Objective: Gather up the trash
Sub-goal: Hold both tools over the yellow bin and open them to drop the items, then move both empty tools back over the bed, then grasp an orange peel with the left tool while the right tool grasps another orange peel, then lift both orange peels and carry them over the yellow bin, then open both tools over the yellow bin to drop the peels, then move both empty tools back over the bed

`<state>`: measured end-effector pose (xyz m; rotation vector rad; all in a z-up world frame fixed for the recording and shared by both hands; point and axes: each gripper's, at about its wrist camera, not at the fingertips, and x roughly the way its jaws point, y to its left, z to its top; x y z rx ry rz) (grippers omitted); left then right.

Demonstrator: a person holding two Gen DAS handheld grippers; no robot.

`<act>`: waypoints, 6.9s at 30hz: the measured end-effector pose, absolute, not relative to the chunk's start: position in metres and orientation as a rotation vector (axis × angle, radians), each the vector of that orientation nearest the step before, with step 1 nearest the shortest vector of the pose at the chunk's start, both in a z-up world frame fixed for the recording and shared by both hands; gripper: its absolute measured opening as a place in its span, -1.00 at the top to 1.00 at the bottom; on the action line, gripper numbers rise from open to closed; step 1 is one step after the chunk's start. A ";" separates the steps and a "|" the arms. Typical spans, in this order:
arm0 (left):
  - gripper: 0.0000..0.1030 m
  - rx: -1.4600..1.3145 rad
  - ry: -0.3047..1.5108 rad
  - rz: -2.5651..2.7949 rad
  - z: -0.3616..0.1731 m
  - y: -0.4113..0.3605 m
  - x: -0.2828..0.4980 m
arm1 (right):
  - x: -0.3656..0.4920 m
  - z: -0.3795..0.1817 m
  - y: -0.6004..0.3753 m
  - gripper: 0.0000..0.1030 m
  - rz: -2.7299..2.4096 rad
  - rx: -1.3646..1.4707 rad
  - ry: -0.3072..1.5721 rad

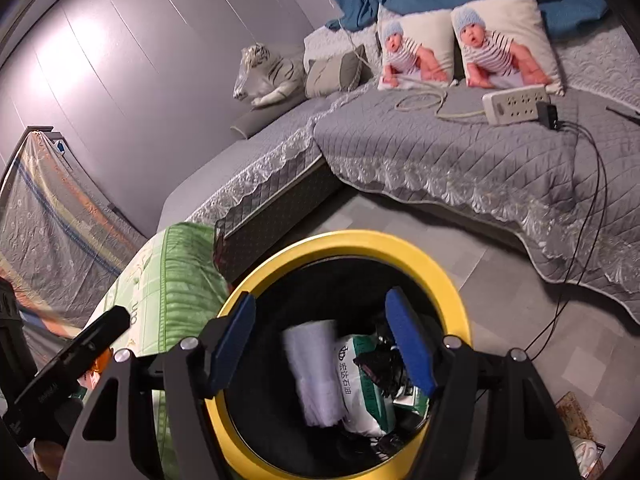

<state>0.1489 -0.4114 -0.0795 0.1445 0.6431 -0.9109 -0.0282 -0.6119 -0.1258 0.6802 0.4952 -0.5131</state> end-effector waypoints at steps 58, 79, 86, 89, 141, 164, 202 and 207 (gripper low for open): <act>-0.84 -0.197 0.697 0.073 -0.122 0.102 0.308 | 0.329 -0.104 -0.291 0.72 0.284 0.158 0.831; 0.25 -0.261 0.779 -0.027 -0.143 0.096 0.335 | 0.292 -0.071 -0.283 0.75 0.360 0.194 0.758; 0.39 -0.264 0.763 0.006 -0.132 0.102 0.321 | 0.267 -0.061 -0.288 0.75 0.370 0.226 0.745; 0.39 -0.280 0.747 -0.012 -0.121 0.106 0.309 | 0.254 -0.052 -0.284 0.75 0.383 0.221 0.723; 0.39 0.181 0.434 -0.830 0.007 -0.279 0.138 | 0.039 -0.026 -0.505 0.75 -0.169 0.327 0.498; 0.38 0.289 0.530 -1.039 -0.045 -0.412 0.119 | 0.010 -0.098 -0.598 0.75 -0.457 0.440 0.559; -0.85 0.013 0.314 -0.390 -0.010 -0.111 0.199 | 0.138 -0.065 -0.400 -0.28 0.060 0.200 0.617; -0.85 -0.036 0.311 -0.146 -0.018 -0.016 0.205 | 0.212 -0.073 -0.300 -0.27 0.226 0.010 0.687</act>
